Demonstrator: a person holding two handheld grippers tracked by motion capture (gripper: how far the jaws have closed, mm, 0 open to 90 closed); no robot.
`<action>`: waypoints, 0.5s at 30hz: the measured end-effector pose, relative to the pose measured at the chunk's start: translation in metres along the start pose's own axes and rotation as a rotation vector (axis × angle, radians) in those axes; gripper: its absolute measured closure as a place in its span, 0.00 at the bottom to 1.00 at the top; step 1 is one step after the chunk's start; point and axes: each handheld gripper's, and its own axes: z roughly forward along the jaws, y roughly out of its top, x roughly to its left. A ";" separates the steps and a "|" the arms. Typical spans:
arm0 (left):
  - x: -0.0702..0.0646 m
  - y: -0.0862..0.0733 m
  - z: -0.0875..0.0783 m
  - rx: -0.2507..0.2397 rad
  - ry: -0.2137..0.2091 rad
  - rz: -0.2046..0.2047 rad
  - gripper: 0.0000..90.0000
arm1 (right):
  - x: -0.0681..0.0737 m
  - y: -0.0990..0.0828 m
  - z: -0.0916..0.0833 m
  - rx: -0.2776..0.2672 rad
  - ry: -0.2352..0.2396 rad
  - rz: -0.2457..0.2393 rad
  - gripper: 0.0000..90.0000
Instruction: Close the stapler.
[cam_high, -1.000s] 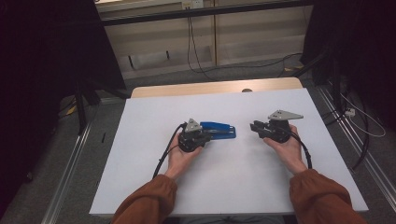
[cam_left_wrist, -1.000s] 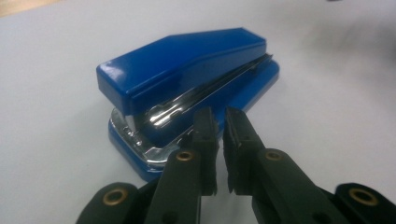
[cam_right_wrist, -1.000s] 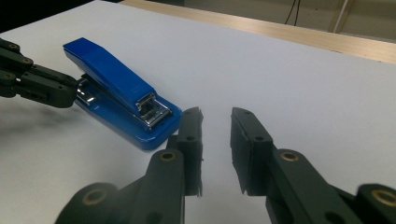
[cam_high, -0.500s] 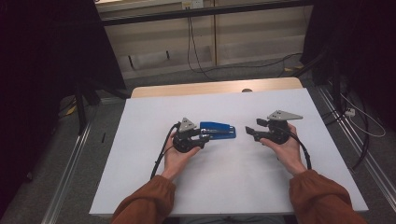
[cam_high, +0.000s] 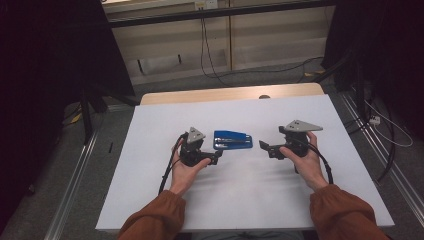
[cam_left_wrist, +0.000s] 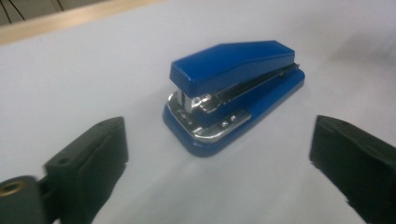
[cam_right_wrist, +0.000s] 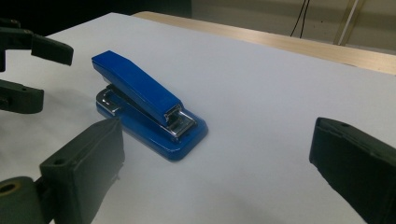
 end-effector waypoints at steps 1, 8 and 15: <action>0.000 0.000 -0.002 -0.014 0.004 0.000 0.04 | 0.001 0.000 -0.001 -0.003 0.000 -0.003 0.04; 0.000 -0.001 -0.014 -0.066 -0.012 -0.010 0.04 | 0.004 -0.001 -0.011 -0.014 -0.023 -0.001 0.04; -0.001 -0.005 -0.027 -0.074 -0.004 -0.012 0.04 | 0.004 -0.001 -0.016 -0.039 -0.052 0.009 0.05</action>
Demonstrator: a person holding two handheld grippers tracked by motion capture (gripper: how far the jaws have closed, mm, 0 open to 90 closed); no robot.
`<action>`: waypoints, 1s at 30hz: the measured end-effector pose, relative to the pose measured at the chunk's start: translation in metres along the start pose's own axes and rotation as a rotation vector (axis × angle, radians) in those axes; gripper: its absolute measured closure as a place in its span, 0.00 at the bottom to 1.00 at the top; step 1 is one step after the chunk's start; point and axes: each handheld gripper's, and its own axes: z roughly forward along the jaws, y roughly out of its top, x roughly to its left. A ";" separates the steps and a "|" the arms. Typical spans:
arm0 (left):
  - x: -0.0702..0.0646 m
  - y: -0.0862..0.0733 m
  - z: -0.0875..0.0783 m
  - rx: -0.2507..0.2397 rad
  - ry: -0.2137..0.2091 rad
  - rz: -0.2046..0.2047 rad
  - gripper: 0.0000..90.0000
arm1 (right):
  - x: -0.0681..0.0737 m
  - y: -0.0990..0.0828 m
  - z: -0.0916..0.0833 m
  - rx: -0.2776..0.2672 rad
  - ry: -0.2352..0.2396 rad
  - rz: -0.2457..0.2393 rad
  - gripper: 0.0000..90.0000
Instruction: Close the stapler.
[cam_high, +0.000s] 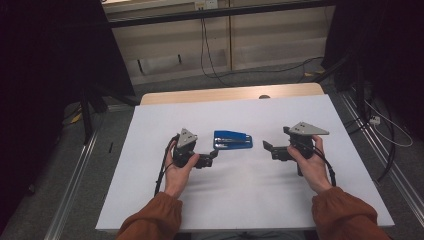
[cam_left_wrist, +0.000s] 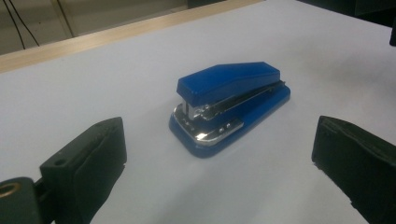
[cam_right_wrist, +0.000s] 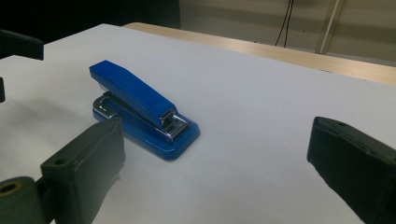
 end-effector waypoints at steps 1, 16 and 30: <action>0.000 -0.002 -0.003 -0.004 -0.001 -0.003 0.04 | 0.001 0.000 -0.001 0.003 -0.001 -0.001 0.05; 0.002 -0.016 -0.038 -0.035 0.066 -0.014 0.04 | 0.004 -0.006 -0.018 -0.022 -0.041 -0.004 0.03; 0.000 -0.030 -0.074 -0.091 0.099 -0.016 0.04 | 0.010 -0.016 -0.036 -0.046 -0.081 -0.039 0.03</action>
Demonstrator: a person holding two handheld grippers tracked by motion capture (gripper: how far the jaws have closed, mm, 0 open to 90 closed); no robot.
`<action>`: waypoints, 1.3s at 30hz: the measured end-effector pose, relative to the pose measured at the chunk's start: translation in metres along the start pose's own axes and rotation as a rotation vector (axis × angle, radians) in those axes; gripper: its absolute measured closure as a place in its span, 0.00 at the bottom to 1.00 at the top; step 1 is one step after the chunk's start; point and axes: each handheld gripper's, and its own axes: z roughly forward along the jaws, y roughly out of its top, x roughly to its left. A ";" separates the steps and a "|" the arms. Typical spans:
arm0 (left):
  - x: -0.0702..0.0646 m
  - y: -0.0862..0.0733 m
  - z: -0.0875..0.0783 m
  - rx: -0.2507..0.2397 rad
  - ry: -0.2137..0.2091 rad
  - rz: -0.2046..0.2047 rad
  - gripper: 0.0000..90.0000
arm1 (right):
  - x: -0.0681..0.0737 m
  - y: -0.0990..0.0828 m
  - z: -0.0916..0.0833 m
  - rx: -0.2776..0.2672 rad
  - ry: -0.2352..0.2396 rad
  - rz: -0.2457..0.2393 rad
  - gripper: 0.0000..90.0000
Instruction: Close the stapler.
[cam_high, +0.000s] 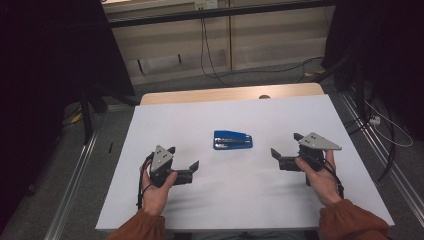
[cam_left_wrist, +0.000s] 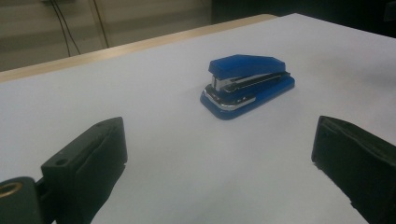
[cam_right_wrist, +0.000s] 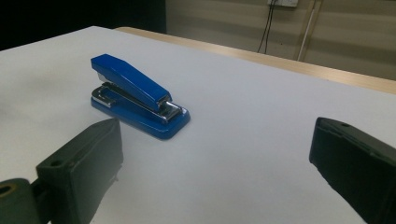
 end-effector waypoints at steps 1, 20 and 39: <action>0.000 -0.001 -0.002 -0.003 0.001 -0.005 0.04 | 0.000 -0.001 -0.002 -0.004 -0.001 0.002 0.03; 0.006 -0.015 -0.035 -0.013 0.054 -0.029 0.04 | 0.000 -0.015 -0.039 -0.020 -0.079 0.042 0.01; 0.007 -0.026 -0.052 0.022 0.094 -0.043 0.04 | -0.003 -0.034 -0.073 -0.022 -0.142 0.073 0.00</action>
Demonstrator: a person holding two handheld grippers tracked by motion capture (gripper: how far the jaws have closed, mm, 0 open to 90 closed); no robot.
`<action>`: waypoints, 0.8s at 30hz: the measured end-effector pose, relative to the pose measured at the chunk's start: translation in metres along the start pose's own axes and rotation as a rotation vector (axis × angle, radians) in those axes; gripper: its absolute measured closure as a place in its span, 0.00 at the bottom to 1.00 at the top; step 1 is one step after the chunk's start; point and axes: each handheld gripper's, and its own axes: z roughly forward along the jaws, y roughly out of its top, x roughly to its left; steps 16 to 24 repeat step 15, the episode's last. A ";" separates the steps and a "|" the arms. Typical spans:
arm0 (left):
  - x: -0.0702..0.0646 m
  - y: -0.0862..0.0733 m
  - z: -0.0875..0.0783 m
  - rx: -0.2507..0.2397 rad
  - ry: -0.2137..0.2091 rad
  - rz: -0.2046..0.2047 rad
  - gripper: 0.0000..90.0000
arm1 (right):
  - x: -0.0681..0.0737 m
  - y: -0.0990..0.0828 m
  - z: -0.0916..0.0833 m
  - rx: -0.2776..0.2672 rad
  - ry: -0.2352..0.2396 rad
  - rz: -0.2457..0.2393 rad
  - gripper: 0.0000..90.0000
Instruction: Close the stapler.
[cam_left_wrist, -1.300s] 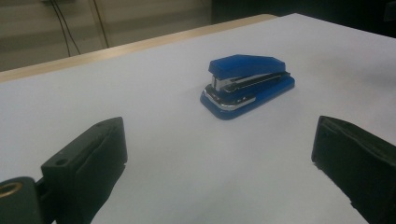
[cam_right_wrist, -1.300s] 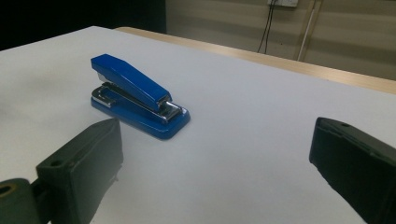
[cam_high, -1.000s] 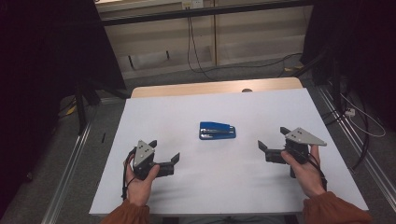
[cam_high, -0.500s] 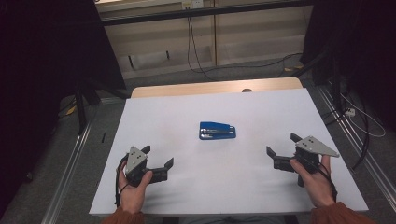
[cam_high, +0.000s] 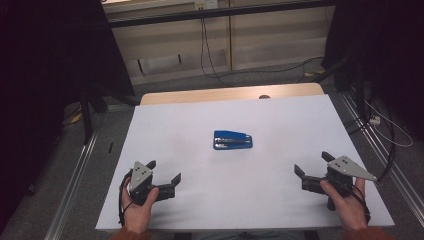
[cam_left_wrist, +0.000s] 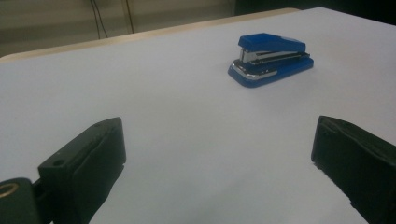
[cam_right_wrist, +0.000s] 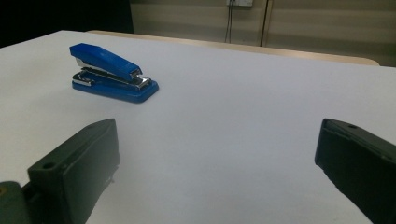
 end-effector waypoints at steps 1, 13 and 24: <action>0.000 -0.001 -0.001 0.004 0.001 0.001 0.04 | 0.000 -0.001 -0.001 -0.001 0.002 0.013 0.00; 0.004 0.001 0.003 -0.022 0.000 -0.036 0.04 | 0.004 -0.004 0.003 -0.013 0.034 0.014 0.00; 0.003 0.001 0.005 -0.019 -0.009 -0.035 0.04 | 0.004 -0.005 0.005 0.003 0.047 0.036 0.00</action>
